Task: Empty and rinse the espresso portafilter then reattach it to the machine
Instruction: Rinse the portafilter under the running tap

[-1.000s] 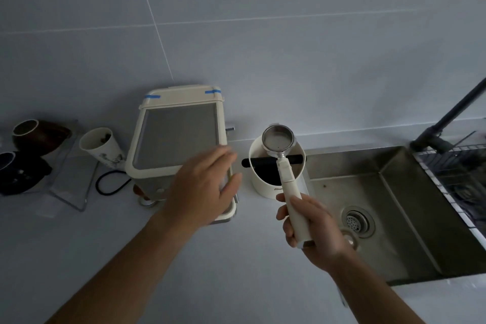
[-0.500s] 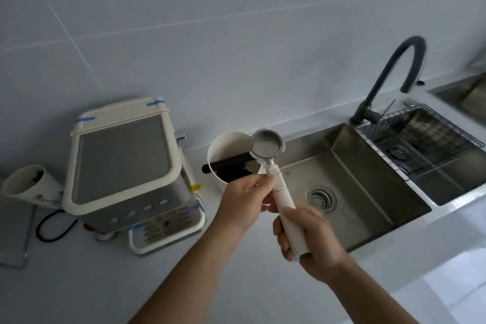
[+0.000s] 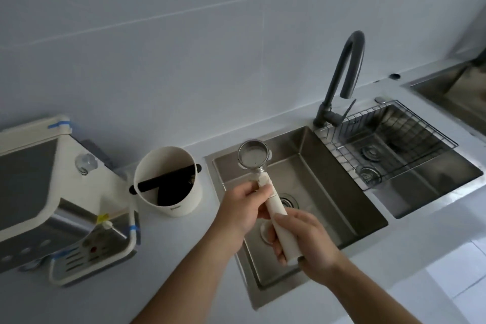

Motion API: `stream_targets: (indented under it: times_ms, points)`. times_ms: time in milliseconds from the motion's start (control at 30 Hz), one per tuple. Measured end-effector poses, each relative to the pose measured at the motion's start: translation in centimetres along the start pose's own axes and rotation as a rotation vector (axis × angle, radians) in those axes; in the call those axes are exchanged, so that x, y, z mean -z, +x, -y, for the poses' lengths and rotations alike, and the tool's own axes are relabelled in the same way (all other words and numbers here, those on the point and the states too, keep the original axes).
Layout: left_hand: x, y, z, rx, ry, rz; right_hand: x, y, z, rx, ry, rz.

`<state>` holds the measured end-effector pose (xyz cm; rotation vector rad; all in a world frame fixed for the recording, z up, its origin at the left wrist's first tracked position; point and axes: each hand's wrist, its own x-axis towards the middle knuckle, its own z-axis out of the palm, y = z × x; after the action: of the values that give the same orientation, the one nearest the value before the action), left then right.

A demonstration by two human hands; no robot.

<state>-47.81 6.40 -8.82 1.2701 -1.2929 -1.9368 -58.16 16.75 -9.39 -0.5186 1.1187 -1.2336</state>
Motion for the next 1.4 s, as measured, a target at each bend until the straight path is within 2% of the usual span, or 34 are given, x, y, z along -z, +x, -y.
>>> stream_targets:
  times_ms: [233,467,800,1033,1200,1400]
  points:
    - [-7.0,3.3,0.3,0.025,-0.035,-0.054,8.2,0.2,3.2,-0.056,-0.078,0.026]
    - [-11.0,7.1,0.3,0.103,-0.079,-0.087,14.6,1.3,4.8,-0.150,-0.135,0.016]
    - [-15.2,11.6,1.5,0.230,-0.138,-0.133,19.5,4.2,5.5,-0.208,-0.136,0.011]
    - [-16.6,13.9,2.0,0.231,-0.119,-0.088,21.8,5.6,5.6,-0.223,-0.109,-0.013]
    - [-17.1,15.4,1.6,0.231,-0.132,-0.095,23.3,7.4,7.6,-0.219,-0.223,0.033]
    - [-16.7,16.4,1.4,0.221,-0.078,-0.109,27.4,12.7,12.4,-0.112,-0.348,-0.264]
